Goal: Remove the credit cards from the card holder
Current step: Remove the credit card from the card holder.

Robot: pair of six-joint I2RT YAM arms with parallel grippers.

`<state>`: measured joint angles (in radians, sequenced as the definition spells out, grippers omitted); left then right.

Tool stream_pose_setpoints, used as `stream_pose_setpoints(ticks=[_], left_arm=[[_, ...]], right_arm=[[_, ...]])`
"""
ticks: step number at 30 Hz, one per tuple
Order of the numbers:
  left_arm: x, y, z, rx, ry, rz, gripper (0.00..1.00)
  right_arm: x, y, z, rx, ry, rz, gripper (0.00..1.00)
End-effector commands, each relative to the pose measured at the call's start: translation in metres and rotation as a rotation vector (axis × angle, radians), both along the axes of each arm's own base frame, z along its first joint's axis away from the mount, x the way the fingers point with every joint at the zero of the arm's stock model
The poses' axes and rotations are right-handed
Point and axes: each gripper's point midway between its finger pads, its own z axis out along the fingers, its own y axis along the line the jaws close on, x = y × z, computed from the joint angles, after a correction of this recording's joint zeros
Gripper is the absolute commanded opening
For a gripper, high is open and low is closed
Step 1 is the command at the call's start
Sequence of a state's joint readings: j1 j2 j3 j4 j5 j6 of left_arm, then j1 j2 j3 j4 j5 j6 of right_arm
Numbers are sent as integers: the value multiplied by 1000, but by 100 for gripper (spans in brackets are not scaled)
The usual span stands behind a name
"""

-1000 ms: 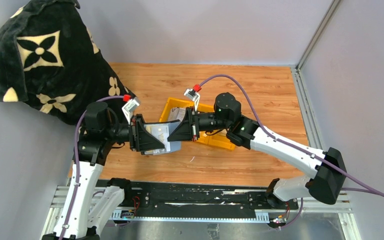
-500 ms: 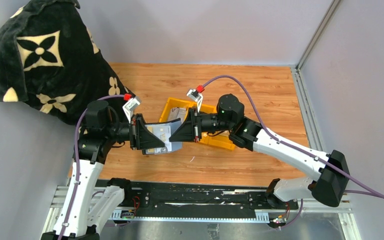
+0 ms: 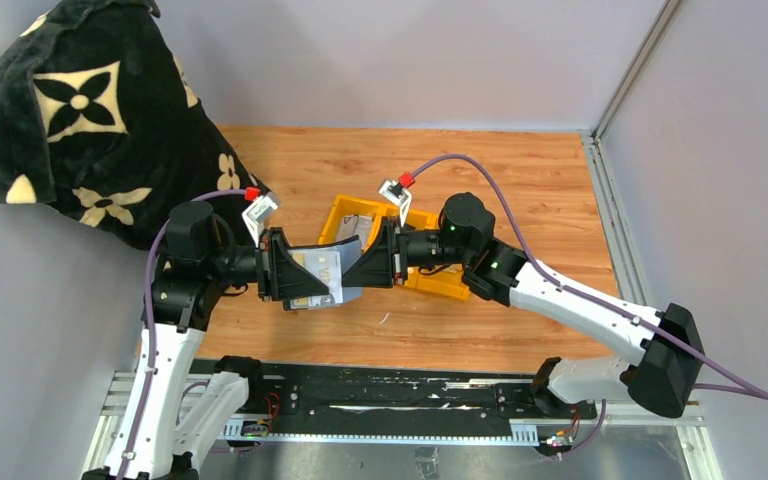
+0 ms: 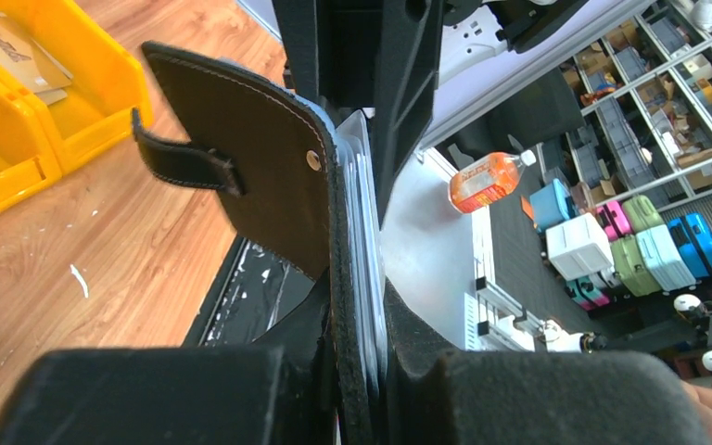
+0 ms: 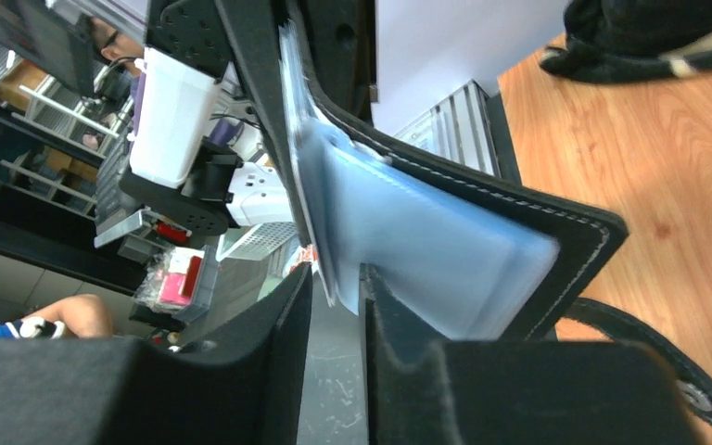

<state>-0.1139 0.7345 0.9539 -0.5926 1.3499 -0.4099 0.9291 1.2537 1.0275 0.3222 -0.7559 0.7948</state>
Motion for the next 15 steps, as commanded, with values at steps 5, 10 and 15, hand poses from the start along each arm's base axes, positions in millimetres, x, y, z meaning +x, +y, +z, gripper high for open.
stream_pose_setpoints(ticks=[5,10,15], left_arm=[[-4,0,14,-7,-41,8,12],[-4,0,15,-6,-55,18,12],[-6,1,18,-8,-67,18,12]], right_arm=[[-2,5,40,156,-6,57,45],[-1,9,42,159,4,64,42],[8,18,38,142,22,50,32]])
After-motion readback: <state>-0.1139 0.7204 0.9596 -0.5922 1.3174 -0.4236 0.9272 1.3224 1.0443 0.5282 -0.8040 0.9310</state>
